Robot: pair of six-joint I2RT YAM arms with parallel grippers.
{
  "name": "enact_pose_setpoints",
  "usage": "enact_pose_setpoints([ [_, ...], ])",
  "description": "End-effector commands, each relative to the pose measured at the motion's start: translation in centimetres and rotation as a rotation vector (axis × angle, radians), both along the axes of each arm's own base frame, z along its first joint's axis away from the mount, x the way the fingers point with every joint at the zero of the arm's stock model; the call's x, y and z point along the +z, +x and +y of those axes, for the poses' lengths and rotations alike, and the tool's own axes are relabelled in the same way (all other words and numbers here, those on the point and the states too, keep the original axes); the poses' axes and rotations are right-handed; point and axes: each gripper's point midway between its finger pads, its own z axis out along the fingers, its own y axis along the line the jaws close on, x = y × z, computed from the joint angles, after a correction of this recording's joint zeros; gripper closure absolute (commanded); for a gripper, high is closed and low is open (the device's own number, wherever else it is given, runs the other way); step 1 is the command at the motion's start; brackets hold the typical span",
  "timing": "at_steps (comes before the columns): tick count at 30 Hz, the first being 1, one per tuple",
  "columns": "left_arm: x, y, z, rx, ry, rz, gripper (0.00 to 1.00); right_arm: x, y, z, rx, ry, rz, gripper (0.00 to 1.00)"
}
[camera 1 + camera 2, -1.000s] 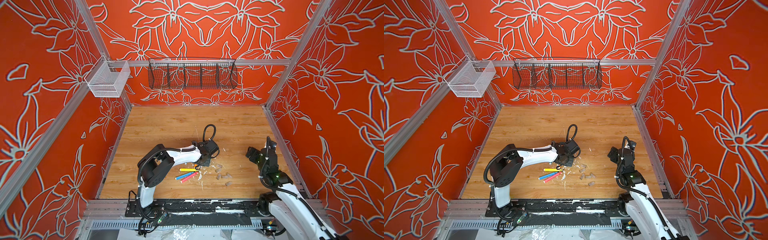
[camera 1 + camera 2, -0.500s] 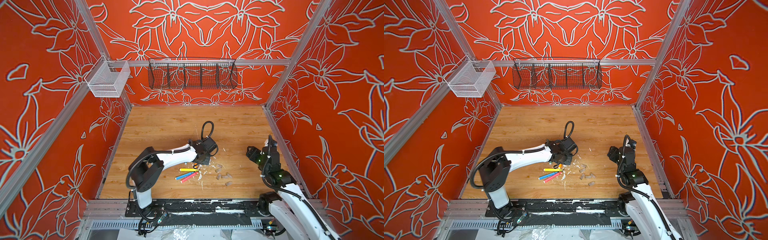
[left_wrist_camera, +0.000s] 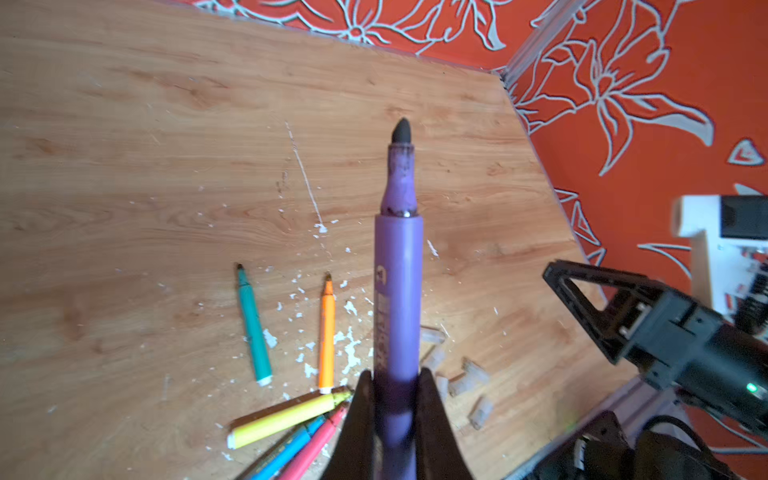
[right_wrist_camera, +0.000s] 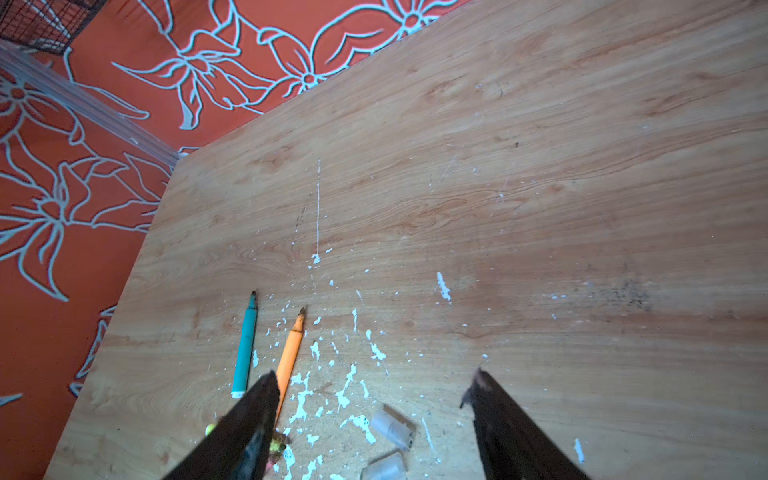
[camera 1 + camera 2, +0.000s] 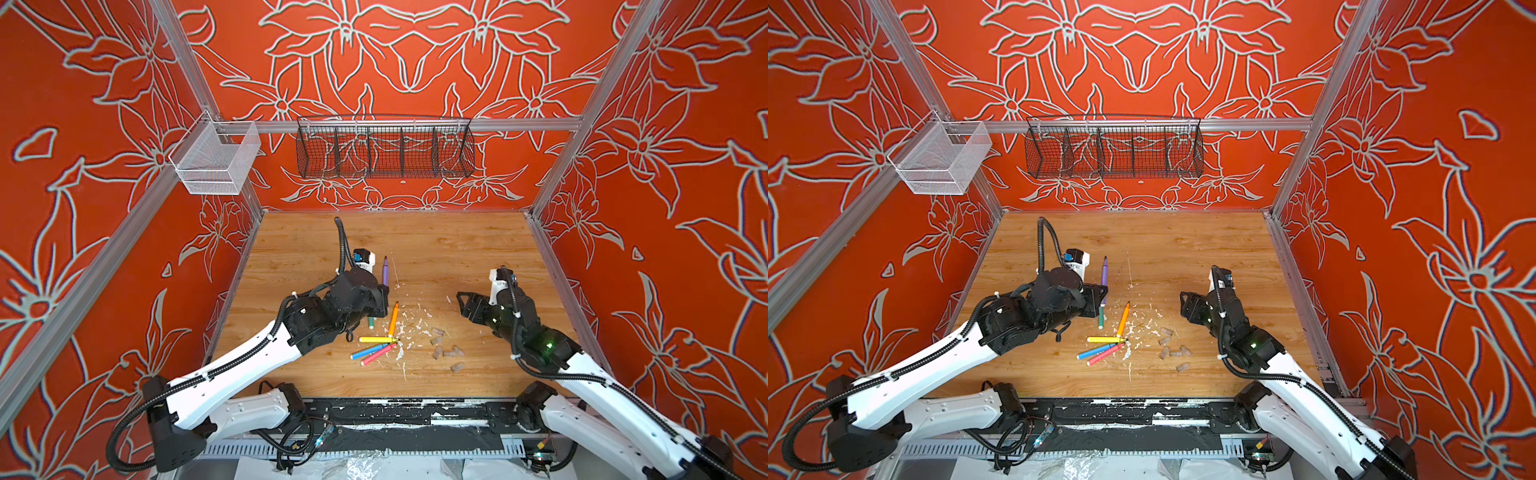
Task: Insert the pens into the pen caps
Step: 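Close the left gripper on the purple marker and lift it upright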
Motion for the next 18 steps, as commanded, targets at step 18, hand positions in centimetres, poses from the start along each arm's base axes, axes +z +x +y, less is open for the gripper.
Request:
enact_pose_setpoints([
  [18, -2.1, -2.5, -6.9, -0.505, -0.050, -0.291, 1.00, 6.8, -3.8, 12.4, 0.367, 0.337, -0.196, 0.26],
])
